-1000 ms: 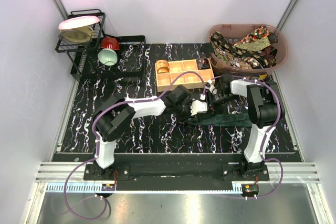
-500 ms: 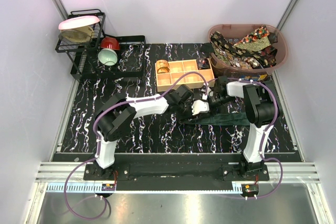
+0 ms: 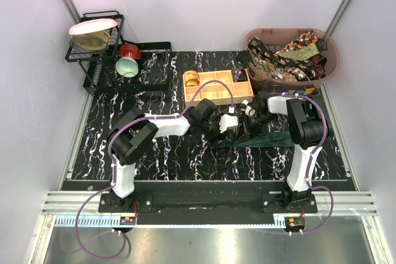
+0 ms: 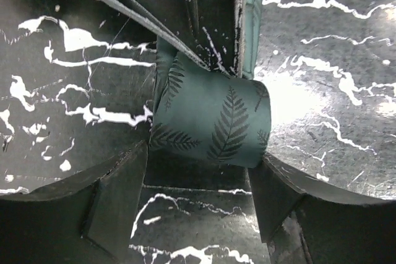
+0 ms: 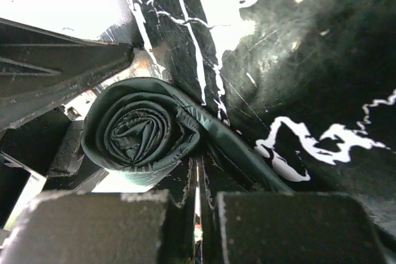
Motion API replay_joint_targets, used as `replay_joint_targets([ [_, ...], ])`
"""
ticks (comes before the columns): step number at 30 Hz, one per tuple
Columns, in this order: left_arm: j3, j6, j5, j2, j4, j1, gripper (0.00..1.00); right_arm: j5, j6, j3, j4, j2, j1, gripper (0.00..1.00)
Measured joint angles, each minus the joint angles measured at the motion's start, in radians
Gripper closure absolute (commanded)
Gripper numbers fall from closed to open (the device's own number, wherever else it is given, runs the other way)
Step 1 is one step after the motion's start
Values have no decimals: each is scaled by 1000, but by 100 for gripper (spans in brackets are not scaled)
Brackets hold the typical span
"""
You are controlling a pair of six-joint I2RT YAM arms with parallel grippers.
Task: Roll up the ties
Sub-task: Roll the tie at the center of the board.
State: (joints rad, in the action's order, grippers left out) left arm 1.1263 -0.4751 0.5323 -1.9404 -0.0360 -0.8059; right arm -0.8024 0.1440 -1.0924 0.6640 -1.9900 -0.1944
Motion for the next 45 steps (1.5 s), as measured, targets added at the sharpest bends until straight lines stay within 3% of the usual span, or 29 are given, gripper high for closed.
replay_joint_targets([
  [10,-41,37,140,-10,202,8,32,1,0,-9,17,-11,2,100],
  [12,-46,39,161,-15,225,8,38,1,0,-12,20,-14,2,100],
  [16,-47,27,180,-31,237,8,62,-3,0,-18,29,-20,3,100],
  [18,-46,13,187,-34,224,8,66,-5,-3,-18,29,-20,3,99],
  [23,-19,-33,163,-34,148,6,70,-32,-36,-18,34,-18,8,62],
  [25,1,-44,137,-34,100,3,70,-42,-54,-13,37,-2,16,55],
  [26,10,-50,122,-33,76,3,69,-47,-64,-8,37,13,21,47],
  [31,27,-67,43,-14,-12,-6,67,-107,-77,15,16,105,32,40],
  [38,89,-65,-48,-15,-127,-37,64,-153,-53,16,-51,107,10,56],
  [40,109,-62,-56,-23,-155,-39,62,-153,-49,16,-67,92,-5,74],
  [42,124,-57,-59,-28,-177,-40,60,-143,-50,16,-76,72,-14,80],
  [44,131,-55,-62,-31,-193,-40,58,-147,-43,14,-77,48,-15,100],
  [45,137,-55,-63,-34,-200,-40,54,-153,-41,11,-76,40,-15,100],
])
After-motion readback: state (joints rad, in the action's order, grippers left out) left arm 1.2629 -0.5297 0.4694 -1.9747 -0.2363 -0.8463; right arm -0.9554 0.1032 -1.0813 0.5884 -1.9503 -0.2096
